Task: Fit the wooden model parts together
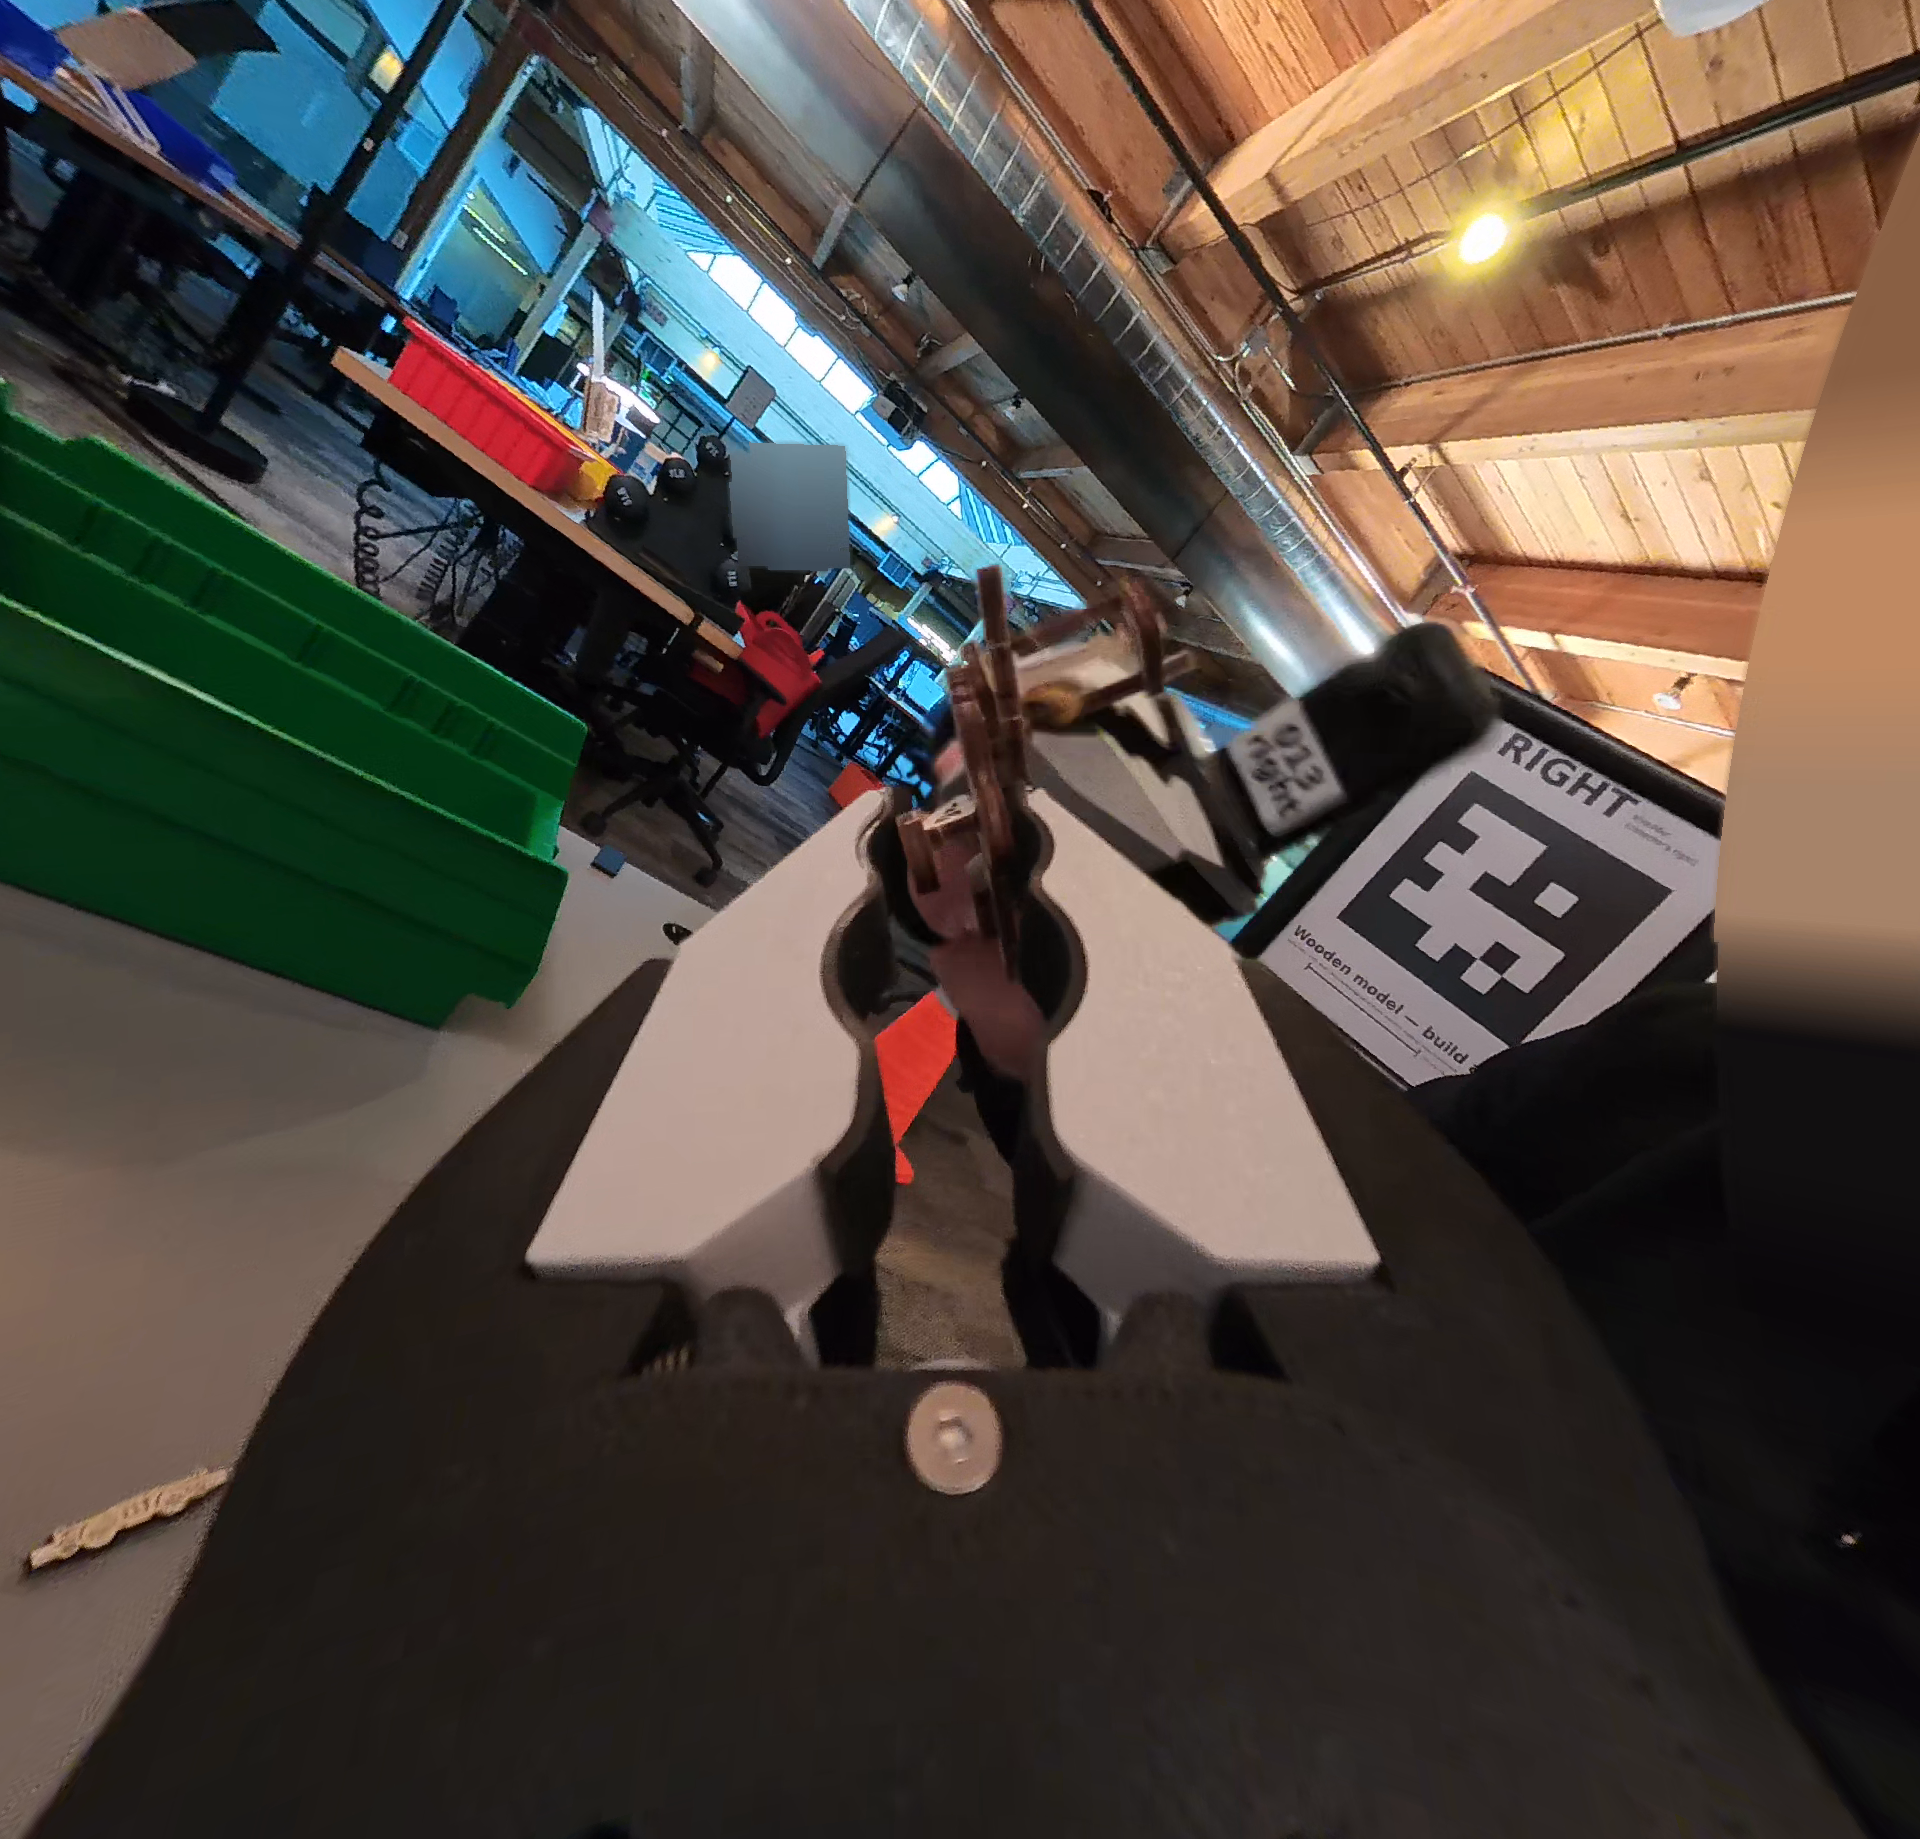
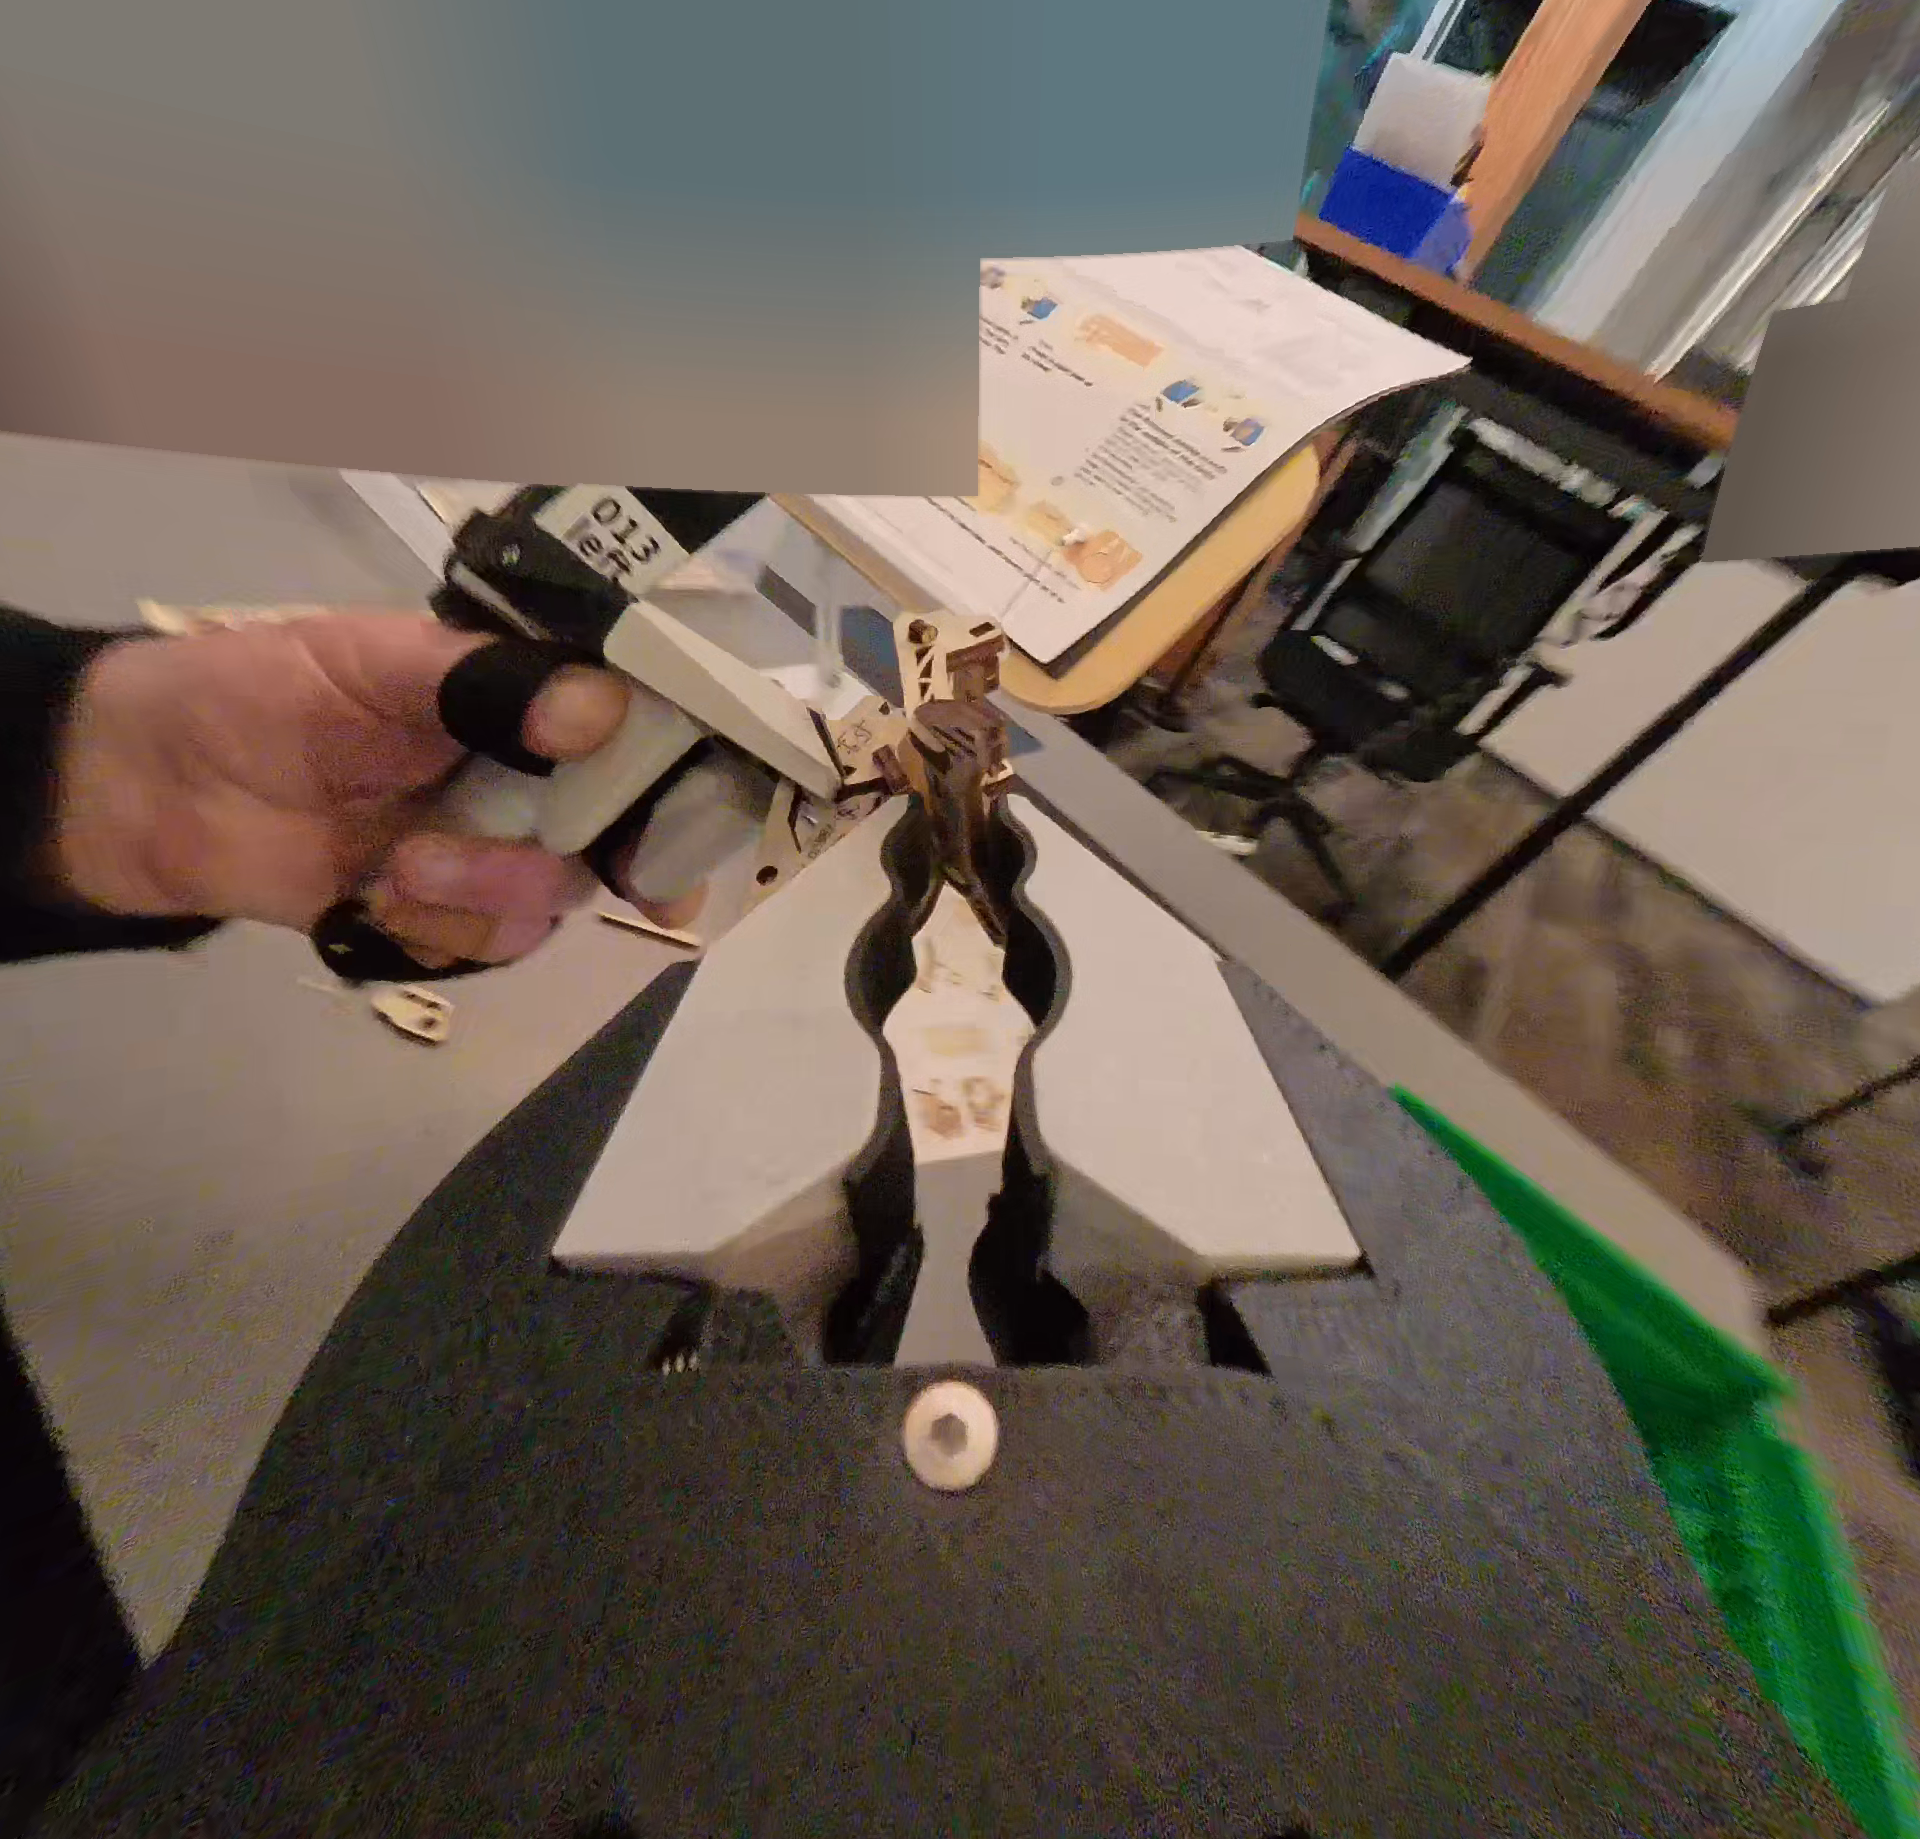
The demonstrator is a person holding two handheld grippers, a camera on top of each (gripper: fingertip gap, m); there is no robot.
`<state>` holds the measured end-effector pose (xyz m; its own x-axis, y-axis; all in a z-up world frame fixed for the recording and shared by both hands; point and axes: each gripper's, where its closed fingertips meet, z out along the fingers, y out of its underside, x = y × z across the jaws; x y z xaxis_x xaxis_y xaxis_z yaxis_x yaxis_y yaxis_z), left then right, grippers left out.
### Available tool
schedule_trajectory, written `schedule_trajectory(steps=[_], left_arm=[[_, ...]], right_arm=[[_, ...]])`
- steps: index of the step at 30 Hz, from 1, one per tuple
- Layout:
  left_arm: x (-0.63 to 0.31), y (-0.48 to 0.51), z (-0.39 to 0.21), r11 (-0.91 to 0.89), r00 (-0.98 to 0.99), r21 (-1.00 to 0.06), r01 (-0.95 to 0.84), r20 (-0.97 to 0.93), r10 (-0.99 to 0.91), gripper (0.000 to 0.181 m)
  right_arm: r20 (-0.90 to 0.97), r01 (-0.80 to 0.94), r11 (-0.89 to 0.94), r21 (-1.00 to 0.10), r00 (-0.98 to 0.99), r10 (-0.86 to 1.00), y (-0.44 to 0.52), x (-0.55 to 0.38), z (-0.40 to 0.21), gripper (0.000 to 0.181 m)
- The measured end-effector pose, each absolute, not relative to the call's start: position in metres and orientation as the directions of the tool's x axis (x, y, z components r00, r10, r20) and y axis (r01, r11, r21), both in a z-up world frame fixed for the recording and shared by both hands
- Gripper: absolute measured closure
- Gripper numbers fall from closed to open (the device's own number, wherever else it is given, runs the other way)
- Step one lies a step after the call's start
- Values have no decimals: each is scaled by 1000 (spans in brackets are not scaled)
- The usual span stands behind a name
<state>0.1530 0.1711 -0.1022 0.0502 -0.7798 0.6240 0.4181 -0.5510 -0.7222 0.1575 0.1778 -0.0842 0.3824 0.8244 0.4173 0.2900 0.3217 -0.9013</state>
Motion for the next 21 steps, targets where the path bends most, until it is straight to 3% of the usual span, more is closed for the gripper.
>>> schedule_trajectory(steps=[3, 7, 12, 21], left_arm=[[151, 174, -104, -558, 50, -704, 439, 640, -767, 165], [151, 174, -104, -547, 60, -719, 429, 627, -777, 165], [151, 174, -103, -537, 58, -720, 440, 619, -783, 164], [154, 169, -103, -560, -9, -714, 420, 614, -789, 164]], right_arm=[[609, 431, 449, -783, 378, 698, 179, 154, -86, 177], [612, 430, 456, -779, 363, 702, 180, 153, -86, 177], [488, 351, 366, -862, 379, 786, 186, 154, -87, 172], [561, 411, 424, -807, 315, 765, 179, 155, -90, 171]])
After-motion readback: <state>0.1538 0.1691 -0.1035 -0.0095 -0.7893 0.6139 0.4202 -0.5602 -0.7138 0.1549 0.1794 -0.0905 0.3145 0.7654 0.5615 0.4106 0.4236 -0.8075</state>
